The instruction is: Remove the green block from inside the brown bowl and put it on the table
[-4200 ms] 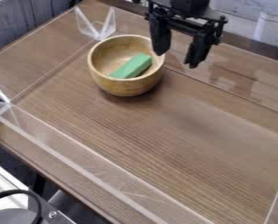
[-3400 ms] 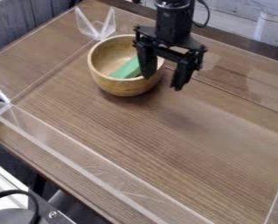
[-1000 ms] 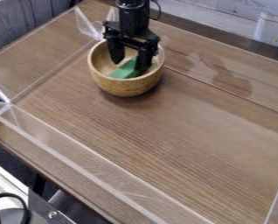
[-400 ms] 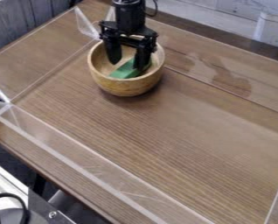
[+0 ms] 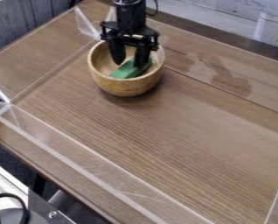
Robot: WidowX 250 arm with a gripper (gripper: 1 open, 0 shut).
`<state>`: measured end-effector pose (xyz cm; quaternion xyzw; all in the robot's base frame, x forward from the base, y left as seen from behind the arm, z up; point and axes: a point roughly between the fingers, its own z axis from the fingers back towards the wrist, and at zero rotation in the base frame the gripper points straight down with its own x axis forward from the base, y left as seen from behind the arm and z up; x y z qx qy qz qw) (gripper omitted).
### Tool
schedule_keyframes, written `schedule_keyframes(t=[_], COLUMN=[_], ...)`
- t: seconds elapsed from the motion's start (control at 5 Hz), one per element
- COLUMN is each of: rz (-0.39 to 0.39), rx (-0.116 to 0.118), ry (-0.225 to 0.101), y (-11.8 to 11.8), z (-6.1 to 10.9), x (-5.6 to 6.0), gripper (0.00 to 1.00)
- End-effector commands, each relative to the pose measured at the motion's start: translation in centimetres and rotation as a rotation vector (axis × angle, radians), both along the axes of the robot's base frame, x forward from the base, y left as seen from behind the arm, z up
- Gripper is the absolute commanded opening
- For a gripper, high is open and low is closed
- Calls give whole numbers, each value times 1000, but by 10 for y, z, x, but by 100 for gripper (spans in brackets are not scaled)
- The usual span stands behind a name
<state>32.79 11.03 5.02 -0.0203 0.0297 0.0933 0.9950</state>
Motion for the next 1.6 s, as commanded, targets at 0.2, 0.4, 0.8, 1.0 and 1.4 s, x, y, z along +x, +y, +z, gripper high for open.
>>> schedule_keyframes(t=[0.2,0.4,0.8,1.0,1.4], rz=[-42,-40,-89,-137,-86], rx=[0,-31,-89,-81,-50], ry=[-94,-120,-149,-146,-123], y=[-8,-9,-30,-51,-41], z=[40,62,112,119,111], x=[20,22,26,24,32], gripper=[0,0,0,0,100])
